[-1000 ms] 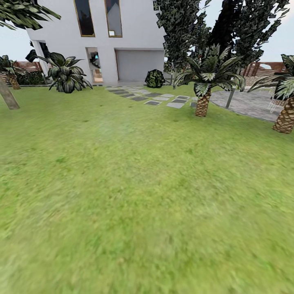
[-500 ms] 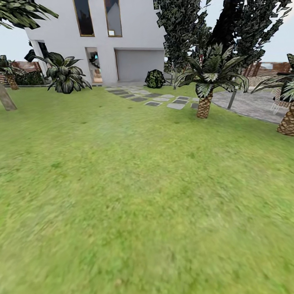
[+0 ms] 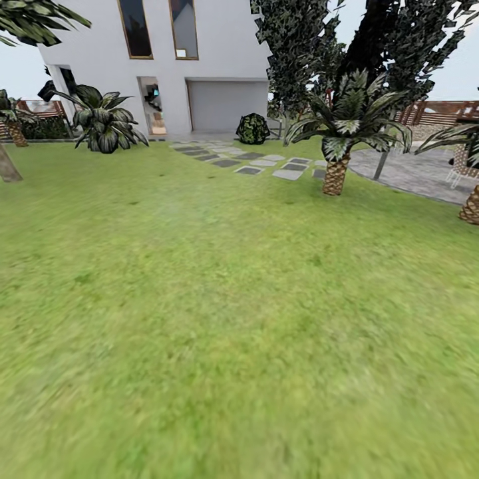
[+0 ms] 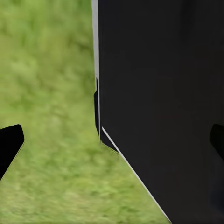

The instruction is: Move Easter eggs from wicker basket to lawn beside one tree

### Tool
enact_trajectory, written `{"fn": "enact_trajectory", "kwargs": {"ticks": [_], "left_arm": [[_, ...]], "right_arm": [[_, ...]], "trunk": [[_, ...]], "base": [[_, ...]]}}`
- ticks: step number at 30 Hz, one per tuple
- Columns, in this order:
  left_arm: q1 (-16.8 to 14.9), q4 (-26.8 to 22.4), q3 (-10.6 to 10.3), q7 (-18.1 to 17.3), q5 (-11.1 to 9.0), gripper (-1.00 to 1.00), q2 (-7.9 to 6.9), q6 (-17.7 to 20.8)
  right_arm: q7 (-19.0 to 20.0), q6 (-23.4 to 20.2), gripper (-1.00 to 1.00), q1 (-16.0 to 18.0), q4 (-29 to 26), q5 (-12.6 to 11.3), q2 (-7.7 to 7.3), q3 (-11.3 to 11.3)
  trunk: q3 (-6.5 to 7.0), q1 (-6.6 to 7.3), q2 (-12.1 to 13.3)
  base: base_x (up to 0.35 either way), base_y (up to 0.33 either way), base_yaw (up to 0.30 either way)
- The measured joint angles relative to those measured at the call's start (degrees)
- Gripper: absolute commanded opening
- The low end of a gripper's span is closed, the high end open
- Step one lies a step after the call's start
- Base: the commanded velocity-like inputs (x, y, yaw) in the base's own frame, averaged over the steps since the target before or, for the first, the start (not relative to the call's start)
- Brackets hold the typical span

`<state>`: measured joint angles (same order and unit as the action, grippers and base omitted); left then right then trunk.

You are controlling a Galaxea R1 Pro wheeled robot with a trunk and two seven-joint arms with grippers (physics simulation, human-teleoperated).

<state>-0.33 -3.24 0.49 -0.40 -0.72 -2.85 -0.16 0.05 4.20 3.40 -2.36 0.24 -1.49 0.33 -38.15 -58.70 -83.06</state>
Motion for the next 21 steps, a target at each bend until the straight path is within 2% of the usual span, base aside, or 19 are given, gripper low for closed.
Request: {"fn": "enact_trajectory", "kwargs": {"ticks": [21], "left_arm": [[0.0,0.0,0.0,0.0,0.0,1.00,0.02,0.0]], "right_arm": [[0.0,0.0,1.00,0.0,0.0,0.0,0.05,0.0]], "trunk": [[0.00,0.00,0.0]], "base": [[0.343,0.000,0.000]]}}
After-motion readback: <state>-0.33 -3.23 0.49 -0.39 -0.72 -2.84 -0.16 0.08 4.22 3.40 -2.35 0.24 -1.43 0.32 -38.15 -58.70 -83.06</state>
